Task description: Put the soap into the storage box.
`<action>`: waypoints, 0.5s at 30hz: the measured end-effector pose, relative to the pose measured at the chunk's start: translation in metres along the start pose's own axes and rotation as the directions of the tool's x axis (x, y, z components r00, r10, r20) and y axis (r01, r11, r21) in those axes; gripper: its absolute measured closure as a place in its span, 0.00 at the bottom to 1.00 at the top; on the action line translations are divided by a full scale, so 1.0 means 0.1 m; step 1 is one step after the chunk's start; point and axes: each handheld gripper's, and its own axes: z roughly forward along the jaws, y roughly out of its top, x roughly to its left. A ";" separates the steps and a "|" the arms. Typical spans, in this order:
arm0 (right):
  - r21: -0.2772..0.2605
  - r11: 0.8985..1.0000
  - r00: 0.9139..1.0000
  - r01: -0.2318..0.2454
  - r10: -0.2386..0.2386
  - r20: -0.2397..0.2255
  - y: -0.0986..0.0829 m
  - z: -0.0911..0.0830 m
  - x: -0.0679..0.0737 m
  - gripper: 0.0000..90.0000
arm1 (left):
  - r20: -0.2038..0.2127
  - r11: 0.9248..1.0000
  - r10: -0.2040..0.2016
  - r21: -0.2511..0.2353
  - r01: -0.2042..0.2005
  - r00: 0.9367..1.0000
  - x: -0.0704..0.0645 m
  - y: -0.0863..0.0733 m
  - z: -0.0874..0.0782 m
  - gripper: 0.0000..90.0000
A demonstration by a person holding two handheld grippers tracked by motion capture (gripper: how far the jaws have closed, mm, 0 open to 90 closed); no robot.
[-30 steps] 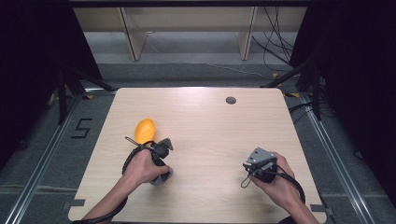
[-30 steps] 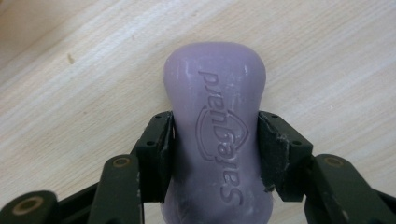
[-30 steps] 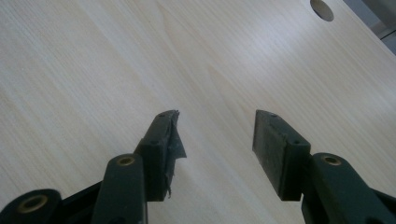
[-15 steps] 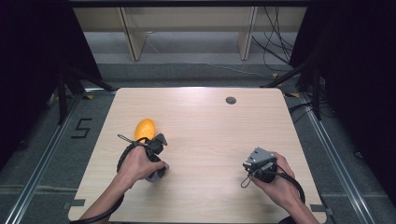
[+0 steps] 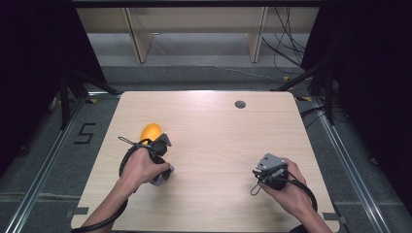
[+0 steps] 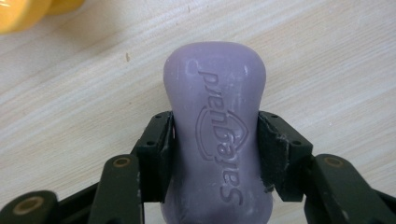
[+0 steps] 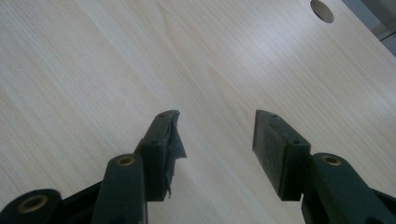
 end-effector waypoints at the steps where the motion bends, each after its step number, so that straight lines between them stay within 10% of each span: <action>1: 0.000 1.000 1.000 0.000 0.000 0.000 0.00 0.00 0.00 0.56 | -0.002 1.000 -0.008 -0.007 0.008 1.000 0.01 0.00 -0.01 0.53; 15: 0.006 1.000 1.000 0.002 -0.002 -0.003 0.00 -0.01 0.00 0.56 | 0.016 0.999 -0.042 -0.013 0.042 0.999 0.11 0.06 -0.17 0.53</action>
